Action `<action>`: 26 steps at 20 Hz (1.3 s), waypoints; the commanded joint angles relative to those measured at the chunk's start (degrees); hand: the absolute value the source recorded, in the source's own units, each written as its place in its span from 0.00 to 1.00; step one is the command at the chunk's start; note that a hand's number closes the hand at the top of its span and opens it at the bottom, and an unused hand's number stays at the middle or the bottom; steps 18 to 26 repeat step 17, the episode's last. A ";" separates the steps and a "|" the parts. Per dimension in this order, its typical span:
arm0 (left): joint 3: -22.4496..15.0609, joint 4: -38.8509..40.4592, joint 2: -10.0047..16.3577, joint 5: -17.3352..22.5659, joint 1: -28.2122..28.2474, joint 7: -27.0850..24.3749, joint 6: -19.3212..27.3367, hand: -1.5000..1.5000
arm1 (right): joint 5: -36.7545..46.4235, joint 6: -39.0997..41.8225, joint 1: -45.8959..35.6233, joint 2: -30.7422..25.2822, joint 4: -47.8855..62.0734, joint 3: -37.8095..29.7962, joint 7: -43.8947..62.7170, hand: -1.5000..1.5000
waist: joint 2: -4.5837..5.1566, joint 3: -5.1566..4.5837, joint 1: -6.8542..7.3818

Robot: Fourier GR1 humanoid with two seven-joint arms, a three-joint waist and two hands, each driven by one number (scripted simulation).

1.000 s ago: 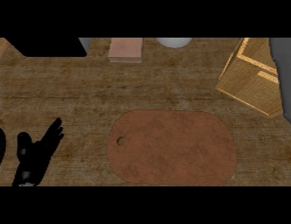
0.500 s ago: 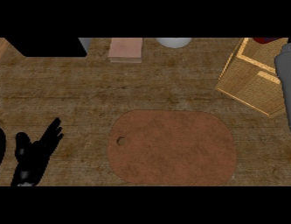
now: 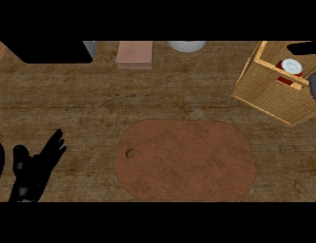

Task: Pick the can from the cutting board and place it in the basket

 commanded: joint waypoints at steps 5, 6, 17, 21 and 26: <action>-0.51 1.67 -1.01 -0.43 1.44 3.59 -0.26 0.50 | -3.72 1.80 3.28 -3.78 -9.34 -1.61 -0.73 0.00 | 0.16 -0.53 -0.65; -0.48 1.67 -1.09 -0.59 1.10 2.93 -0.48 0.50 | -1.39 0.37 3.57 -2.62 -11.49 -0.41 2.49 0.00 | 0.17 -0.55 -0.54; 0.32 1.57 -1.63 -1.13 4.54 0.76 -0.48 0.50 | -7.08 7.57 20.82 -5.47 -39.24 -6.85 11.58 0.00 | -0.32 -0.59 -2.18; 0.32 1.57 -1.63 -1.13 4.54 0.76 -0.48 0.50 | -7.08 7.57 20.82 -5.47 -39.24 -6.85 11.58 0.00 | -0.32 -0.59 -2.18; 0.32 1.57 -1.63 -1.13 4.54 0.76 -0.48 0.50 | -7.08 7.57 20.82 -5.47 -39.24 -6.85 11.58 0.00 | -0.32 -0.59 -2.18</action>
